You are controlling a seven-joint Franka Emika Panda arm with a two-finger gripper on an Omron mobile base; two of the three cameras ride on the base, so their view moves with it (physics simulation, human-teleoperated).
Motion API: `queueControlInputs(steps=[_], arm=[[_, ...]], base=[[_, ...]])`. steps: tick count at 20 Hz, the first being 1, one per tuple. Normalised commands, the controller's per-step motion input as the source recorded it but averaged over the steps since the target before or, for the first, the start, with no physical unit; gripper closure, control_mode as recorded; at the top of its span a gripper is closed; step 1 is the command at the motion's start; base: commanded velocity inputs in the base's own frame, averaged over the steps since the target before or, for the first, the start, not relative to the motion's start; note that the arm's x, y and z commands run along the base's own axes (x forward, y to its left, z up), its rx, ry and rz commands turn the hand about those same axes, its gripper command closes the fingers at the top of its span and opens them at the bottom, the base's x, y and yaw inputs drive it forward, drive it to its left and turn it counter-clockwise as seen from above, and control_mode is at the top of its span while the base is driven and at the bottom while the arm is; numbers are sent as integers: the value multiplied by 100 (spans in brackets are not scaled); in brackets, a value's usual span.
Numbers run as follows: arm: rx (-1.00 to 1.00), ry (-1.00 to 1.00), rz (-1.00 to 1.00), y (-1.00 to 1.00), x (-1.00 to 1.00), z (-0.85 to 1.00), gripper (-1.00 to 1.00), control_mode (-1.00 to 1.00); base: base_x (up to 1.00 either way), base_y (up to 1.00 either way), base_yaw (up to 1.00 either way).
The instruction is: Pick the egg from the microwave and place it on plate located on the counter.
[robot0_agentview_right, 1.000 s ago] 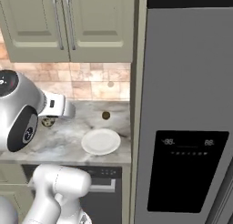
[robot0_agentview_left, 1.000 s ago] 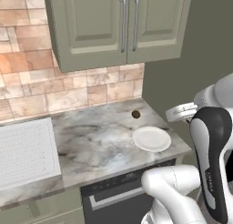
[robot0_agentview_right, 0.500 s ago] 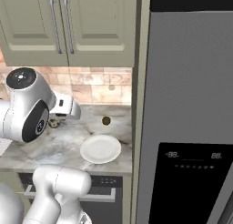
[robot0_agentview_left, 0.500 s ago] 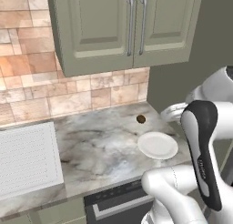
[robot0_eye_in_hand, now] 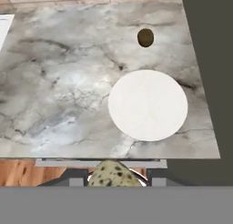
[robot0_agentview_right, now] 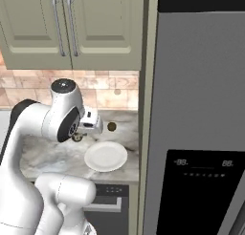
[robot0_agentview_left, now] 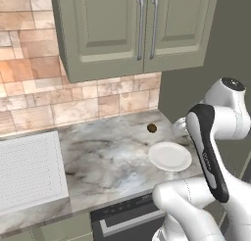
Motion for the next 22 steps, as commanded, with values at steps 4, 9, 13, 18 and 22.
queueControlInputs(steps=[4,9,13,18,22], arm=[[0,10,1,-13,49,-74,100,-100],[0,6,0,-9,51,-63,100,-100],[0,1,1,0,41,-42,100,-100],[0,0,1,0,48,-44,100,-100],[0,1,1,0,44,-56,100,-100]], base=[[0,0,0],[0,0,0],[0,0,0],[0,0,0],[0,0,0]])
